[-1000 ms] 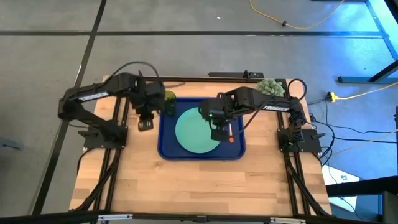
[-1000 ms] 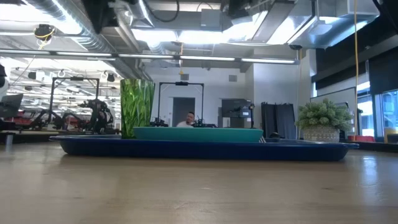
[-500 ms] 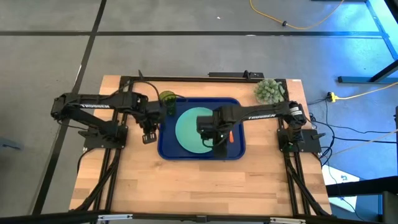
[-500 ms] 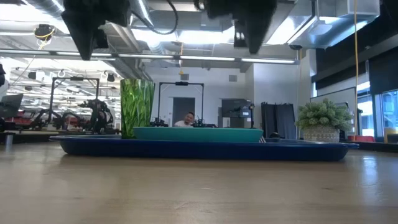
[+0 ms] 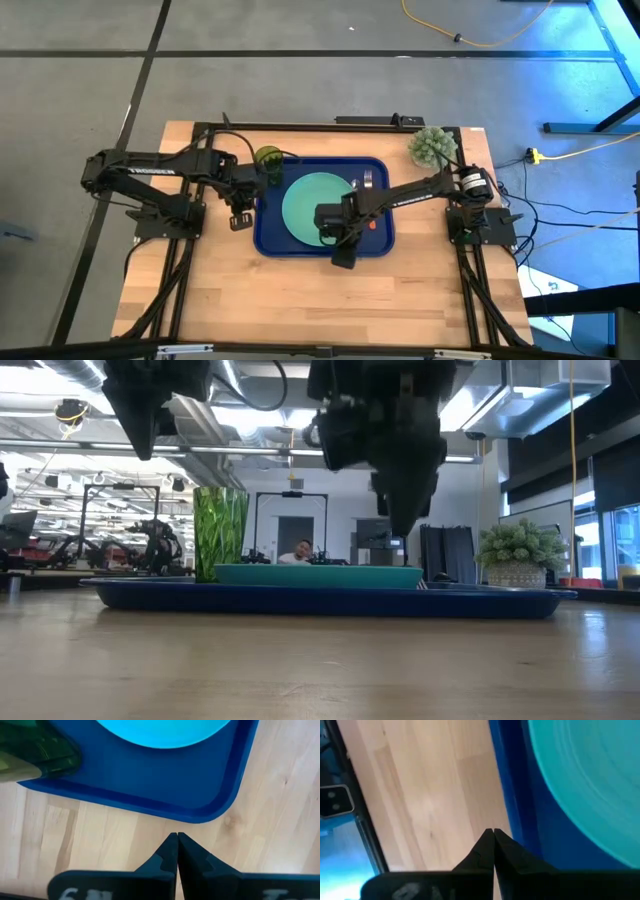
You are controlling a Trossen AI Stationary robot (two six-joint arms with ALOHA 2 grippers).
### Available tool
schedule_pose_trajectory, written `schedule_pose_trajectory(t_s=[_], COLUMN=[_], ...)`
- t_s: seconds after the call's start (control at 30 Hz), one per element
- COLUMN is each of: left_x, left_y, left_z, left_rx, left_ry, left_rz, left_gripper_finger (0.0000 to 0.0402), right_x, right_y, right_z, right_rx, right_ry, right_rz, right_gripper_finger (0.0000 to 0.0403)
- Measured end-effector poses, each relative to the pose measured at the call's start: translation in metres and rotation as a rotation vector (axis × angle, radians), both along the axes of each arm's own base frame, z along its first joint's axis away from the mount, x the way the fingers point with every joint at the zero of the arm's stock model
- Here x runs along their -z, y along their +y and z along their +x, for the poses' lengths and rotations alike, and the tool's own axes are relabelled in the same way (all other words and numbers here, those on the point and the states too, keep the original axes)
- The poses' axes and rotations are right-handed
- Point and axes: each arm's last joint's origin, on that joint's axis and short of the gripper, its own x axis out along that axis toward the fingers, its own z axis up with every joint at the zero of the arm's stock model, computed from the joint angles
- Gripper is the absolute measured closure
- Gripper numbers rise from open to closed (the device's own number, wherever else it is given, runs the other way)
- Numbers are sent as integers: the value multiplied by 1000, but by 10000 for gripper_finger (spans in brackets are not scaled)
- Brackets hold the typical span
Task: Pick and place plate/cup/fork/spoon on tray
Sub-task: Adjust the green plate on the blue serving tray
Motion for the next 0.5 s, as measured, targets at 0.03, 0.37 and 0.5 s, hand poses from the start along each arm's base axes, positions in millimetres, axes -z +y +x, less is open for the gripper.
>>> schedule_pose_trajectory(t_s=[0.03, 0.37, 0.5], left_x=[0, 0, 0], left_y=[0, 0, 0], left_z=[0, 0, 0], left_rx=[0, -16, -16], left_ry=[0, 3, 3], left_rz=[0, -12, -11], left_gripper_finger=[401, 401, 401], right_x=[4, 25, 26], right_y=[0, -4, -5], right_z=[0, -1, -1], right_rx=[3, 45, 50], right_ry=[-10, -68, -84], right_rz=[1, -80, -124], right_gripper_finger=[399, 398, 398])
